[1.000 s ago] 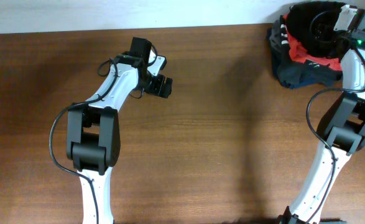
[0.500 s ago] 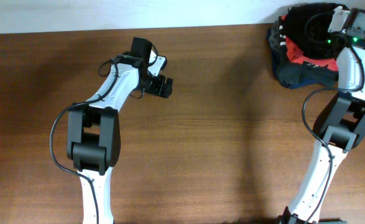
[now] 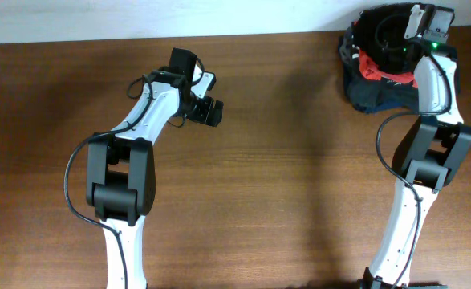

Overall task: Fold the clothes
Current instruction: 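Carry the folded shirt with the right gripper onto the clothes stack, then release the shirt on the stack and raise the right gripper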

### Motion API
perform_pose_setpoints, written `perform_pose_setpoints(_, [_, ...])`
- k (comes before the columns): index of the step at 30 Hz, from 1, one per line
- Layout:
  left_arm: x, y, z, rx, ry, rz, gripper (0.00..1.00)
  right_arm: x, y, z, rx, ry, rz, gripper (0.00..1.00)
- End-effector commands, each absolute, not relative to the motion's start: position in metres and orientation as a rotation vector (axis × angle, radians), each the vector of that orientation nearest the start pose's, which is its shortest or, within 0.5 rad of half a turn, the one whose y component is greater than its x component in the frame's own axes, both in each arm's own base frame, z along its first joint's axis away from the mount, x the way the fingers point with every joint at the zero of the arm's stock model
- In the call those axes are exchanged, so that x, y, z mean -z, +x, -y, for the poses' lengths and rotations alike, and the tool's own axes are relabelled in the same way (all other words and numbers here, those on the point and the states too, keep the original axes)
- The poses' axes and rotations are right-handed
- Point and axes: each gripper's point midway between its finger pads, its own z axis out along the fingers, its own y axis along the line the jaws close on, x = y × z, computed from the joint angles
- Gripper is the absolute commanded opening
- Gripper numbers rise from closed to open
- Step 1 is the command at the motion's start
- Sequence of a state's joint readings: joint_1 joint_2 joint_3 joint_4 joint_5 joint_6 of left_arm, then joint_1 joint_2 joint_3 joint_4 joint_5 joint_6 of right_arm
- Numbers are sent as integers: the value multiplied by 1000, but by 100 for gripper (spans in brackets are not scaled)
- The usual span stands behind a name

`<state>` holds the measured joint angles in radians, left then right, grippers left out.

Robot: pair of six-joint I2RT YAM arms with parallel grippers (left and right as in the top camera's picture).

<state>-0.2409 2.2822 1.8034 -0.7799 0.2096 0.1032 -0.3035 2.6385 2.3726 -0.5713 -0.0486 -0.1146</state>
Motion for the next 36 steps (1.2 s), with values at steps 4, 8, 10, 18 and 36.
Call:
perform_pose_setpoints(4, [-17,486,160,351,520,-2792,99,171,537,14,-419,56,-2956,99])
perform_pose_setpoints(8, [-17,486,160,351,520,-2793,99,168,543,-32,-501,-47,-2923,99])
perform_pose_setpoints(10, [-17,486,160,350,520,-2793,99,167,546,-52,-492,-92,-2913,99])
perform_pose_setpoints(18, [-17,486,160,350,520,-2793,99,166,552,-54,-458,-37,-2905,99])
perform_pose_setpoints(36, [-16,489,154,292,512,-2794,99,-288,575,37,-267,4,-2317,99])
